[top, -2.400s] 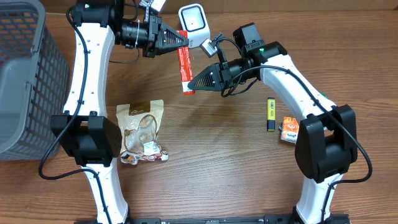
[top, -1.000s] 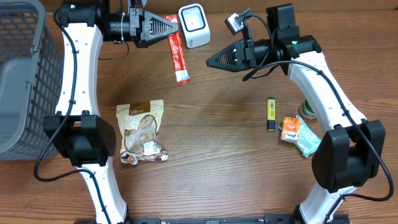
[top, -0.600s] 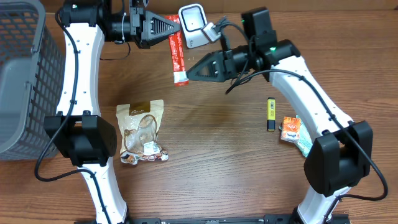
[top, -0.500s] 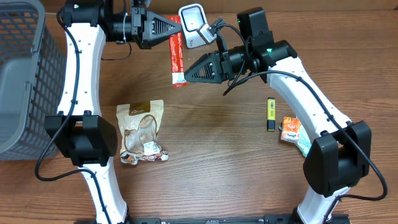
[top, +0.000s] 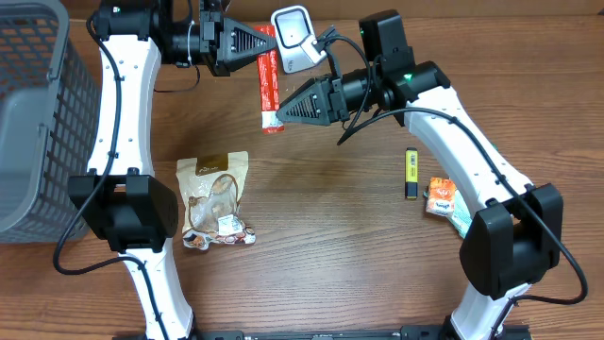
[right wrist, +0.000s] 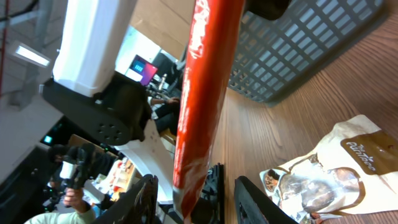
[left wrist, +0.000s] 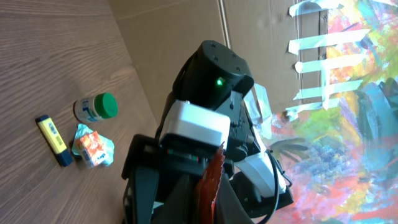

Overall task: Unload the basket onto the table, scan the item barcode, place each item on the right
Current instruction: 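Hold the red sachet under the scanner with the right gripper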

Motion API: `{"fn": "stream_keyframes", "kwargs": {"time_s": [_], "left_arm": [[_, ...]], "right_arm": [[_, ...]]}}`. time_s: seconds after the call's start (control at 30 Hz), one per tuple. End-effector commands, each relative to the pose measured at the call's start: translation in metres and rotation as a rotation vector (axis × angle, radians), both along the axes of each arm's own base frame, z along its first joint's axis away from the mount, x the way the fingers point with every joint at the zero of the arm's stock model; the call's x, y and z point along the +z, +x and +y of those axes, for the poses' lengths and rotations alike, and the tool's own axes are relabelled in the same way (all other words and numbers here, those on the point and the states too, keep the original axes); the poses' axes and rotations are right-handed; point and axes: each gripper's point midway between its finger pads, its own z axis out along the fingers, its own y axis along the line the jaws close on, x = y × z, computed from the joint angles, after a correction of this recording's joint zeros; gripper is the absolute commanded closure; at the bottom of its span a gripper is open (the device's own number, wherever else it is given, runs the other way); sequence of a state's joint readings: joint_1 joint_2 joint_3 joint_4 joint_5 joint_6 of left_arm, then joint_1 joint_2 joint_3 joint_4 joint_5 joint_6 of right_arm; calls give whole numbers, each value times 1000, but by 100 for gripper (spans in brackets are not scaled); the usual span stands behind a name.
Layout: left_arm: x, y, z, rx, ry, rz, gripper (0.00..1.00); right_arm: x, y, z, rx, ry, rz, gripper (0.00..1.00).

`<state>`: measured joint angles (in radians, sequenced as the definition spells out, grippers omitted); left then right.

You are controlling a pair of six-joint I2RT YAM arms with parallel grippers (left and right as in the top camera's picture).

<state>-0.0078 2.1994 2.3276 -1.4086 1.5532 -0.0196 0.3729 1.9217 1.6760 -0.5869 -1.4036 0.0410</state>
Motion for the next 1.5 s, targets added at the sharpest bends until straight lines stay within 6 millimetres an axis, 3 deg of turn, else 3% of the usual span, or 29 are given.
{"fn": "stream_keyframes", "kwargs": {"time_s": [0.0, 0.2, 0.47, 0.83, 1.47], "left_arm": [[7, -4, -3, -15, -25, -5, 96], [6, -4, -3, -15, -25, -7, 96], [6, -4, -3, -15, -25, -17, 96], [7, 6, 23, 46, -25, -30, 96], [7, 6, 23, 46, -24, -51, 96]], "right_arm": [[9, -5, 12, -7, -17, -63, 59], [12, -6, 20, -5, -9, -97, 71], [19, 9, 24, -68, -25, -46, 75], [17, 9, 17, -66, -34, -5, 71], [7, 7, 29, -92, -79, -6, 72]]}}
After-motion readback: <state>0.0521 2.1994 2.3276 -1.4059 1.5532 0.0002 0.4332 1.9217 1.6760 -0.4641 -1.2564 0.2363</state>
